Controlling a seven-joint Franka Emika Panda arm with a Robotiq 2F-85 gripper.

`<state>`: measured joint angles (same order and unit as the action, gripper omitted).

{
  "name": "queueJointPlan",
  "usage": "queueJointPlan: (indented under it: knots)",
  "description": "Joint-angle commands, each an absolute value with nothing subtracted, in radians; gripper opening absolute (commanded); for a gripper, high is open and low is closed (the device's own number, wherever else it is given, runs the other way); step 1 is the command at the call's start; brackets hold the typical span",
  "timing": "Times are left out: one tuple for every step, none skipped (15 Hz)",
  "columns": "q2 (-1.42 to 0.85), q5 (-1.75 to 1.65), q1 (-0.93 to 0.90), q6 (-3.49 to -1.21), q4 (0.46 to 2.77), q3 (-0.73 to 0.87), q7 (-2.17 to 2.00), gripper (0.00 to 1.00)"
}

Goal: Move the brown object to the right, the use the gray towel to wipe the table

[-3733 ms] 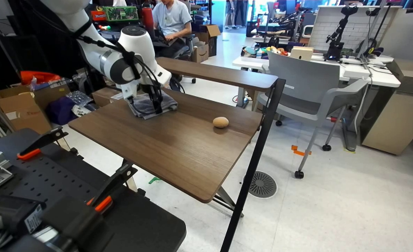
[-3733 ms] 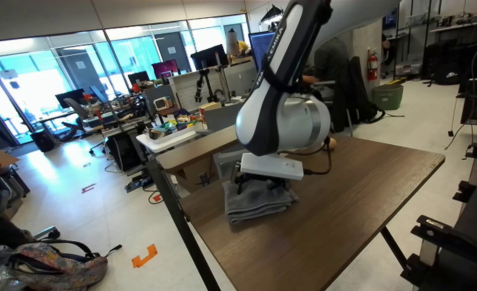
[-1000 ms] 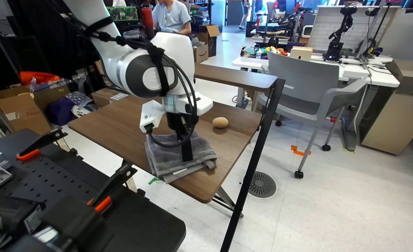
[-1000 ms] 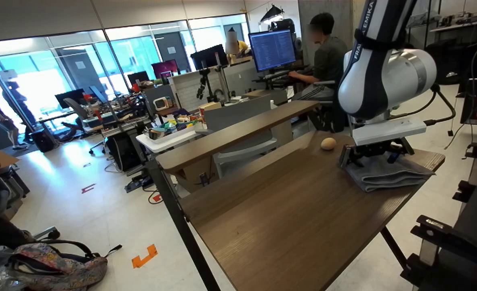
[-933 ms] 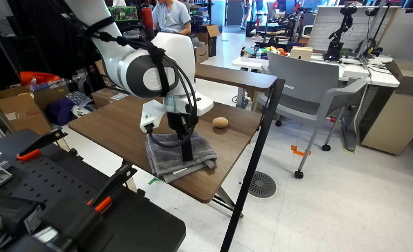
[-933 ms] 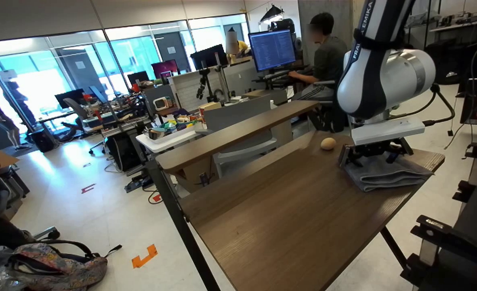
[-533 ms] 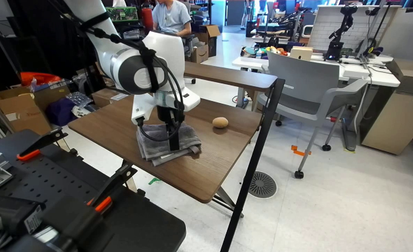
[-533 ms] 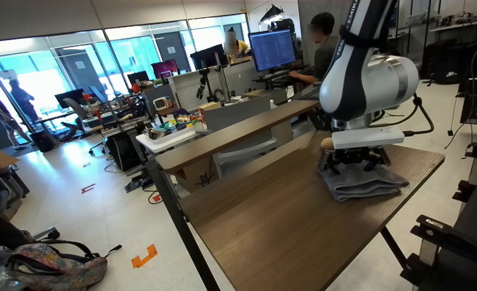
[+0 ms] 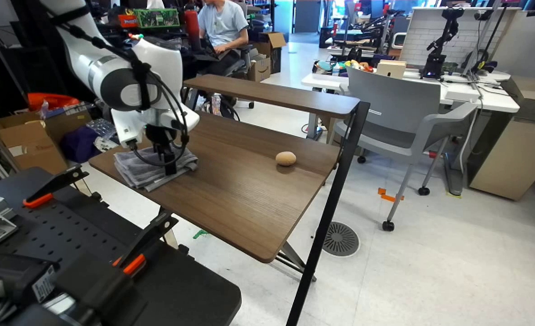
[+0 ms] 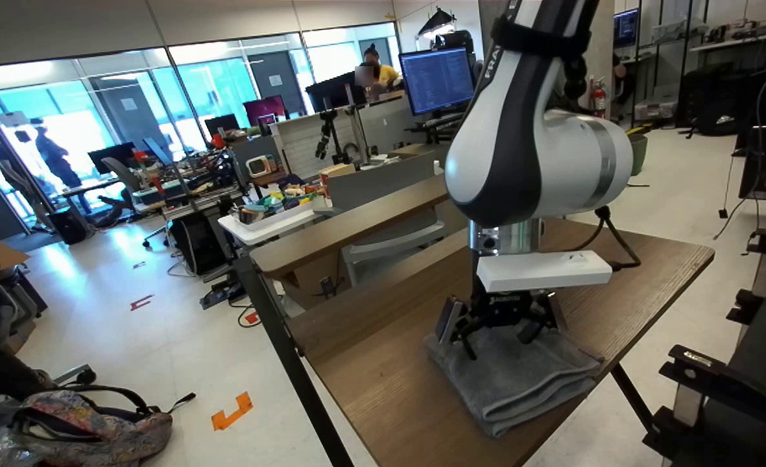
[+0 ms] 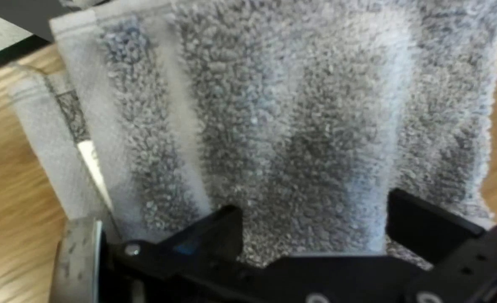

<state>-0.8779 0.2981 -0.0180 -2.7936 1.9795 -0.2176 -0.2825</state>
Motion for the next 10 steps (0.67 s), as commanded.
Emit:
queueJointPlan:
  knots:
    - [-0.972,0.299,-0.069,-2.896,1.966,-0.245,-0.208,1.0]
    - [-0.979,0.304,-0.071,-2.916,1.934,-0.243,-0.21,1.0]
    - [-0.979,0.309,-0.071,-2.934,1.914,-0.241,-0.217,1.0]
    - [-0.984,0.318,-0.057,-2.947,1.876,-0.243,-0.223,1.0]
    - [-0.984,0.325,-0.041,-2.959,1.854,-0.247,-0.227,1.0]
    - [-0.986,0.336,-0.013,-2.972,1.826,-0.253,-0.228,1.0]
    - [-0.993,0.343,0.01,-2.993,1.796,-0.256,-0.229,1.0]
    - [-1.012,0.348,0.032,-3.005,1.756,-0.255,-0.23,1.0]
    - [-1.017,0.356,0.055,-3.015,1.73,-0.25,-0.238,1.0]
    - [-1.033,0.363,0.084,-3.022,1.692,-0.251,-0.242,1.0]
